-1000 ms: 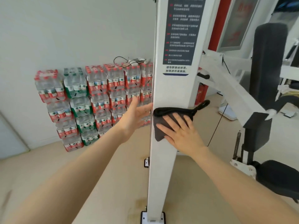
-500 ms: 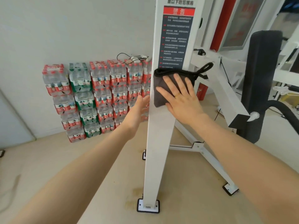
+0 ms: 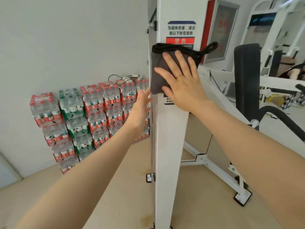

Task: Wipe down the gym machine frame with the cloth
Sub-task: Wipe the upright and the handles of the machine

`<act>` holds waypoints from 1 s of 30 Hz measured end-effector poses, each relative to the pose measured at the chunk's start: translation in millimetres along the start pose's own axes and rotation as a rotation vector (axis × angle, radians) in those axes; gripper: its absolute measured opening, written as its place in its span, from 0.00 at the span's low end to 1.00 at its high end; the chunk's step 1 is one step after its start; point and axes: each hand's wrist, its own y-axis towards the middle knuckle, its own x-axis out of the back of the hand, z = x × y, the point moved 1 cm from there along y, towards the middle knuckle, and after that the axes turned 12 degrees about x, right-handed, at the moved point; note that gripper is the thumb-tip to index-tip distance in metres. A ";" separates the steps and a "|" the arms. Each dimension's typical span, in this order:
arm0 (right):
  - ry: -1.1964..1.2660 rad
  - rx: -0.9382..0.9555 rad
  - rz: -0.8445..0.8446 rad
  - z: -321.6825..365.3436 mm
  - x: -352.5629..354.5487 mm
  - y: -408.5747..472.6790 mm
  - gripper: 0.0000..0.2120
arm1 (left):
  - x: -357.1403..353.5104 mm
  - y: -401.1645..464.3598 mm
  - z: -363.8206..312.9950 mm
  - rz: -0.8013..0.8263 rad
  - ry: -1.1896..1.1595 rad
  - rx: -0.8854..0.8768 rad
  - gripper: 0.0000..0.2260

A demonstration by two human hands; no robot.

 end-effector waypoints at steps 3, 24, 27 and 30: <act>-0.063 0.019 0.007 -1.1 -1.5 3.9 0.21 | 4.1 8.2 -4.5 0.088 -0.010 -0.031 0.26; -0.156 0.305 -0.168 -71.2 19.8 57.1 0.20 | -2.5 26.2 -49.4 -0.048 -0.030 -0.216 0.24; -0.143 0.327 -0.202 -72.0 17.0 52.0 0.21 | -11.8 24.2 -57.1 -0.132 -0.043 -0.213 0.24; -0.113 0.389 -0.201 -66.8 9.2 34.9 0.22 | -21.0 17.8 -60.7 -0.196 -0.037 -0.241 0.24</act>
